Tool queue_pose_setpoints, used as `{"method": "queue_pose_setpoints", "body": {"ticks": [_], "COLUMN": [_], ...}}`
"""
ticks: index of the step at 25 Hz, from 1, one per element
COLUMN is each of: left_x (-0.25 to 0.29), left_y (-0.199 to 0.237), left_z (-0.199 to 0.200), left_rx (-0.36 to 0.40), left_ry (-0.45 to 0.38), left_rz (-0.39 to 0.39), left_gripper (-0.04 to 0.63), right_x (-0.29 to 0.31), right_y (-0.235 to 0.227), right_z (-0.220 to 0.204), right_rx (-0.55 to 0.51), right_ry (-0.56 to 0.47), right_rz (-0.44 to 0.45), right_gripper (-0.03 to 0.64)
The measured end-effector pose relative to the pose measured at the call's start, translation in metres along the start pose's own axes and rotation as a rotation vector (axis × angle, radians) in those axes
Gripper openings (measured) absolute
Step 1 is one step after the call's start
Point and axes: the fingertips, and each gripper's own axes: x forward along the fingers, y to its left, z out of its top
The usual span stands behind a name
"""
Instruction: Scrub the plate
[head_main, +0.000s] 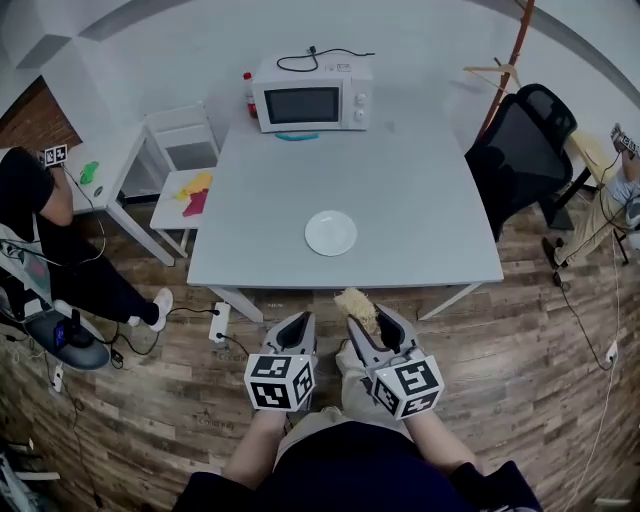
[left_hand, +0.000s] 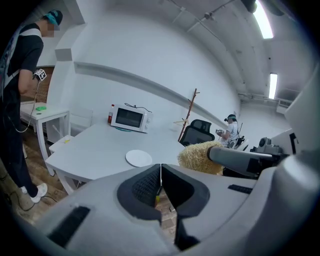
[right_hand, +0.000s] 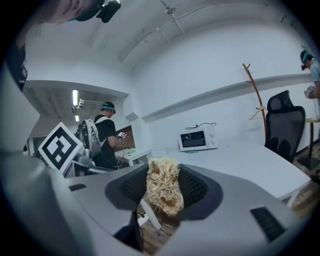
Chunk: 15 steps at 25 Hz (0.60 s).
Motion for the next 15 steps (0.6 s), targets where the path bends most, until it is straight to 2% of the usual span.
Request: {"method": "queue_pose_setpoints", "body": {"ticks": [5, 11, 15], "left_x": [0.049, 0.11, 0.149], "left_y": [0.029, 0.062, 0.085], "left_z": [0.014, 0.029, 0.025], "left_rx": [-0.013, -0.101, -0.114], "left_ry": [0.016, 0.036, 0.071], "left_rz": [0.034, 0.07, 0.115], "left_gripper": [0.02, 0.02, 0.02], "right_x": [0.052, 0.113, 0.147], "right_y": [-0.045, -0.087, -0.11], "right_z": [0.011, 0.029, 0.029], "right_rx": [-0.003, -0.034, -0.038], "right_ry": [0.012, 0.052, 0.086], "right_rz": [0.012, 0.077, 0.114], "right_gripper": [0.181, 0.181, 0.181]}}
